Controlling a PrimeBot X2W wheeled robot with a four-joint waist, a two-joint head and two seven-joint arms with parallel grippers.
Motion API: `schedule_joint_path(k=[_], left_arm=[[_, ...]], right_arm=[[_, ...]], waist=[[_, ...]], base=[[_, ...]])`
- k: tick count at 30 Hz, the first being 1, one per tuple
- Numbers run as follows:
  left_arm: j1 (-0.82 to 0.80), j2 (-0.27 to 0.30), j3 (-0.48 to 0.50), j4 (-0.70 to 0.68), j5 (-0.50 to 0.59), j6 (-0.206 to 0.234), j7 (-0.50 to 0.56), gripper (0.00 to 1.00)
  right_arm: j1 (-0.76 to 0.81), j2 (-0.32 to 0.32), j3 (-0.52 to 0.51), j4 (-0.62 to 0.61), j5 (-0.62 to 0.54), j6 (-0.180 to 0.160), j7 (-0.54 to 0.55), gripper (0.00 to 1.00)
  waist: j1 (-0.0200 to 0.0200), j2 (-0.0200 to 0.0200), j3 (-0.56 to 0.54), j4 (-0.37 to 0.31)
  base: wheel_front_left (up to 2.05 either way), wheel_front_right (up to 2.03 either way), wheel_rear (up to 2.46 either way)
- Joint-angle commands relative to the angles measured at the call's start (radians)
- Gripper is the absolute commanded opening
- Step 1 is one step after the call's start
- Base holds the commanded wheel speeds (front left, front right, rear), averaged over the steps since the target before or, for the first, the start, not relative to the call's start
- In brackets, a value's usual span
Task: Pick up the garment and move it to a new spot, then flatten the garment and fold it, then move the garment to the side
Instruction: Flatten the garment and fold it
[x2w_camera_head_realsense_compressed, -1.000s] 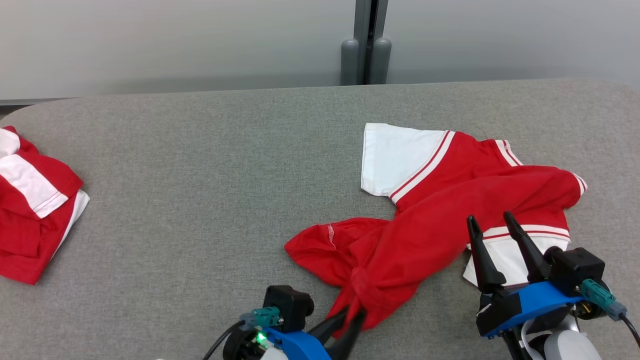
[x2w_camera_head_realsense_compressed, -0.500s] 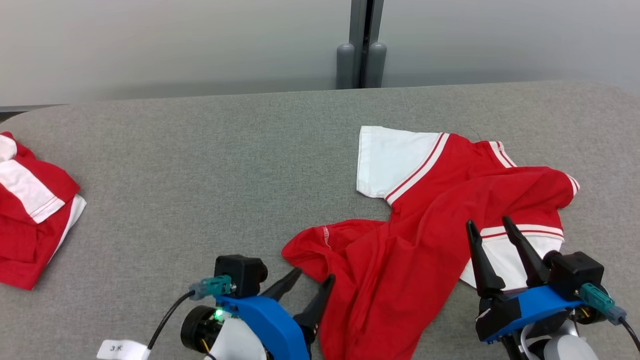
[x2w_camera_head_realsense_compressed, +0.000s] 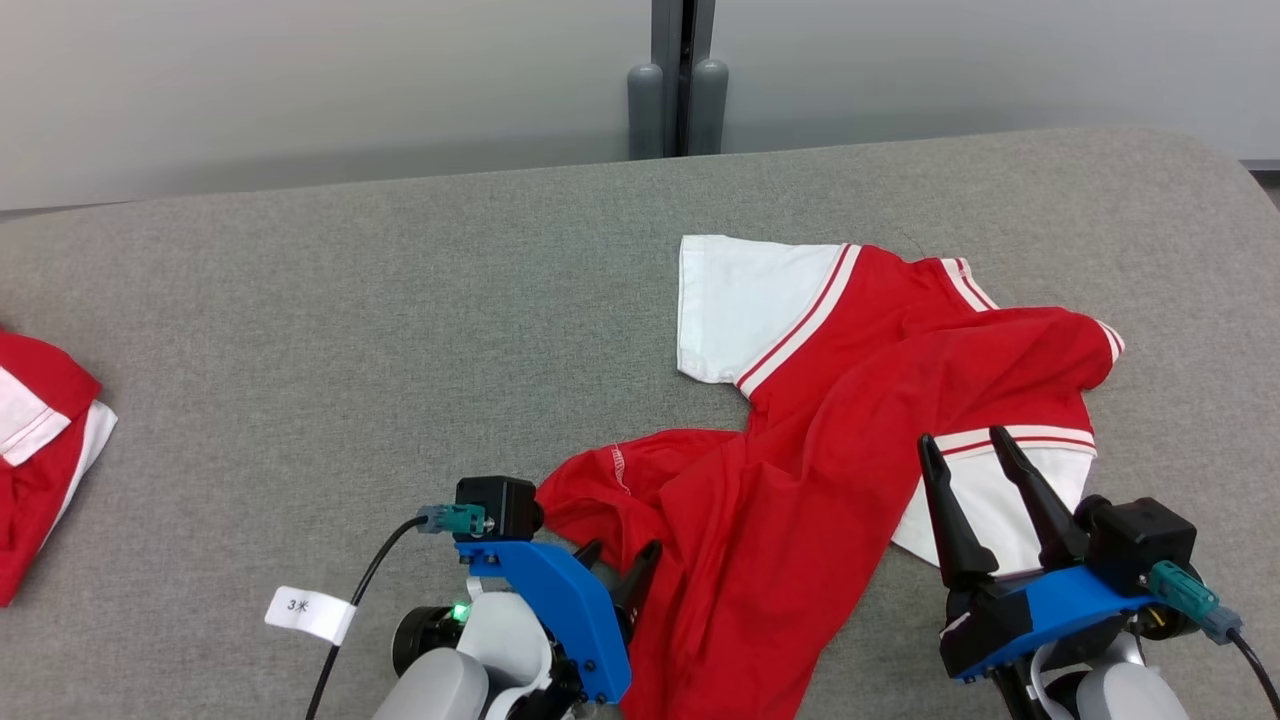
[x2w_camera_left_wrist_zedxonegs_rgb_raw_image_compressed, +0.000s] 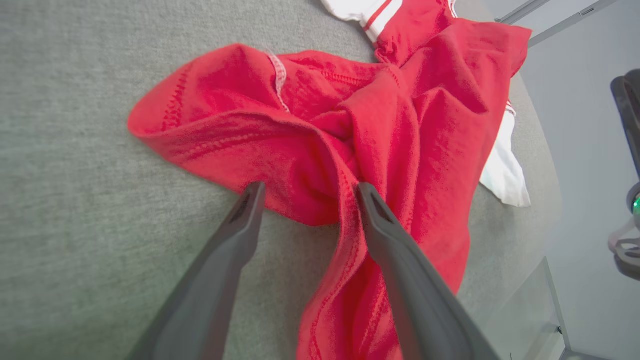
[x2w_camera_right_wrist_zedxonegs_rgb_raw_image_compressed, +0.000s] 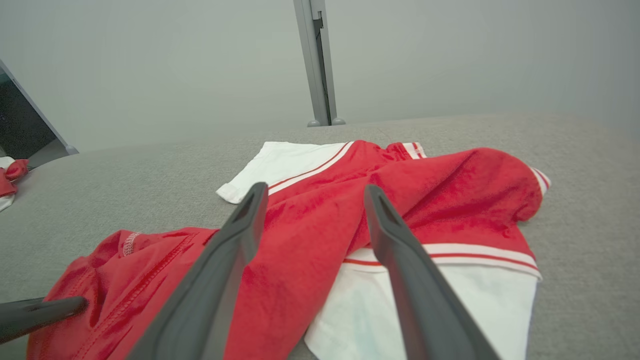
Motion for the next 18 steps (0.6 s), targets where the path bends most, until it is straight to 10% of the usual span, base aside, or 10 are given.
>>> schedule_joint_path(k=[1, 5, 7, 18], left_arm=[[-0.028, 0.001, -0.002, 0.017, -0.016, -0.006, -0.008, 1.0], [-0.073, -0.006, -0.016, 0.091, -0.04, -0.013, -0.03, 1.0], [-0.091, -0.006, -0.019, 0.129, -0.072, -0.025, -0.028, 0.04], [-0.251, 0.018, 0.001, 0.294, 0.033, 0.009, -0.326, 0.0]], right_arm=[[-0.01, -0.002, -0.002, 0.0, 0.005, 0.0, -0.007, 1.0], [-0.019, -0.002, 0.0, 0.0, 0.008, 0.0, -0.01, 1.0], [-0.024, -0.002, 0.002, 0.001, 0.012, 0.0, -0.012, 1.0], [-0.037, -0.002, -0.005, 0.009, 0.015, 0.0, -0.024, 1.0]], waist=[[-0.0001, 0.0, 0.004, -0.001], [-0.0001, 0.0, 0.016, -0.008], [-0.0001, 0.0, 0.021, -0.011], [-0.0001, 0.0, 0.043, -0.023]], base=[[0.0, 0.0, 0.0], [0.0, 0.0, 0.0], [0.0, 0.0, 0.0], [0.0, 0.0, 0.0]])
